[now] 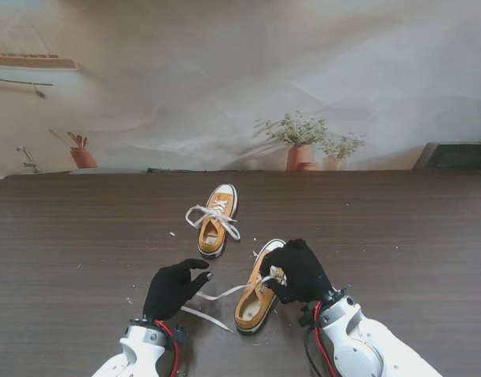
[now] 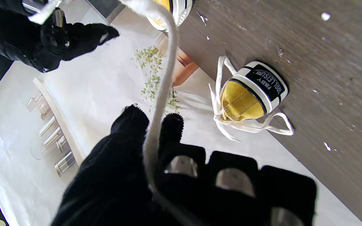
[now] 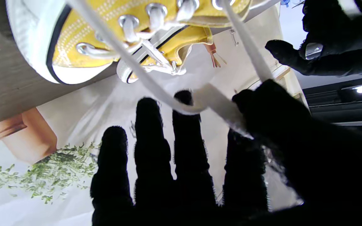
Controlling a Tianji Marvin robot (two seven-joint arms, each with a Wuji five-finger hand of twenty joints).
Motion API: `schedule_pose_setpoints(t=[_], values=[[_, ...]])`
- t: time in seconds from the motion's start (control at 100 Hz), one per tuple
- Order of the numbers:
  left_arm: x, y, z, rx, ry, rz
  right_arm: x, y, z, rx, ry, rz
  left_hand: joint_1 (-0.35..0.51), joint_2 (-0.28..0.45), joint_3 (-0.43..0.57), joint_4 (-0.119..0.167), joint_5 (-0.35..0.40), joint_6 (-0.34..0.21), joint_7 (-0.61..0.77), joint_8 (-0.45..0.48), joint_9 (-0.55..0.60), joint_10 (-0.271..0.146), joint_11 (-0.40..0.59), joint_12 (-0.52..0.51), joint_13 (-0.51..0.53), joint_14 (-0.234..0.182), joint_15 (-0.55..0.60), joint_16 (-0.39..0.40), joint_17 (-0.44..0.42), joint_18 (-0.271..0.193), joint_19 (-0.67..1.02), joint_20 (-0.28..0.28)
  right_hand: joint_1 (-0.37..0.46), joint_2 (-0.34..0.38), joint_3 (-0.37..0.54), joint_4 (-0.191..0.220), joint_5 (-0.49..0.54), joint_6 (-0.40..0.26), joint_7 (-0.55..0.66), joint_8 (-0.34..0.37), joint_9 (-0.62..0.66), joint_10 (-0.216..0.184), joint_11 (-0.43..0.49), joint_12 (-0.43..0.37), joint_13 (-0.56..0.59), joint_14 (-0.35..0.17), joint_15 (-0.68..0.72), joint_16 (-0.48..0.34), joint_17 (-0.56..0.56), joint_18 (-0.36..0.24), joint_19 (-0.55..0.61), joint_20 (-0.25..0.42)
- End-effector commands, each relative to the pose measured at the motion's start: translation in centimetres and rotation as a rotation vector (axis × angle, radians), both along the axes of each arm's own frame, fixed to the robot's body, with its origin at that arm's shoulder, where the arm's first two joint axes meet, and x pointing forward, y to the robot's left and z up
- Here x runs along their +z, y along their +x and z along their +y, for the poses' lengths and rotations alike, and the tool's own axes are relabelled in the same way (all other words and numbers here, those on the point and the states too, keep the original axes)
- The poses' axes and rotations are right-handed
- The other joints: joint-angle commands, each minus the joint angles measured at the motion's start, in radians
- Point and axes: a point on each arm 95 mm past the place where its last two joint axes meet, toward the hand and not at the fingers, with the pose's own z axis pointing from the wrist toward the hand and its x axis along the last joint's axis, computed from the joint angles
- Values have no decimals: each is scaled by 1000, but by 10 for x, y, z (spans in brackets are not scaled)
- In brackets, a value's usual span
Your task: Tie the shoelaces into a bow on the shoes
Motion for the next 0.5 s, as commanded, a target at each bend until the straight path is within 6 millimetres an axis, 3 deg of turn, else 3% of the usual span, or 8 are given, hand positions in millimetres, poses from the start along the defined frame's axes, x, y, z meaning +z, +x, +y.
schedule_pose_setpoints(t=[0.0,0.07,0.14,0.2,0.39,0.49], values=[[2,0,-3,-18,0,1,0,-2,5,-17,29,30,36,22,-35,-13,10,-50,13,11,38,23,44,-1,42,40,55,16,40,-213,251,-9,44,44,4,-24,-30,52,113,55,171,11,-9,-21,127,2,23,-10,67,-17,39,-6],[2,0,-3,-19,-3,2,0,-2,6,-33,56,72,37,22,-36,-13,11,-50,15,12,38,24,44,-2,42,40,55,16,39,-213,251,-9,58,78,-33,-31,-54,70,136,33,309,-18,71,-8,293,1,125,39,227,14,115,12],[3,0,-3,-20,-2,1,0,-3,8,-45,82,126,37,24,-37,-13,11,-48,17,12,38,23,45,-2,43,38,55,16,39,-213,251,-9,77,101,-66,-36,-68,94,146,10,389,-51,209,22,419,9,233,94,371,55,178,5],[3,0,-3,-20,-2,0,0,-5,10,-52,101,177,38,23,-38,-12,11,-48,18,12,38,23,45,-2,43,37,55,16,40,-213,251,-9,84,113,-86,-36,-79,106,151,-3,418,-78,321,38,435,-8,417,175,468,69,231,-14],[3,-1,-3,-18,-6,3,1,-9,16,-69,220,340,40,24,-41,-11,12,-46,24,13,38,24,46,-2,43,36,55,16,39,-212,251,-9,124,97,-113,-19,-74,148,142,-36,450,-116,531,132,440,-36,747,263,640,114,338,3],[3,-2,-4,-22,-10,9,3,-11,16,-64,265,410,40,24,-42,-11,12,-46,28,13,38,25,46,-2,43,35,55,15,39,-212,251,-9,128,109,-145,-9,-81,115,129,-37,419,-135,653,229,441,-53,963,350,788,212,476,65]])
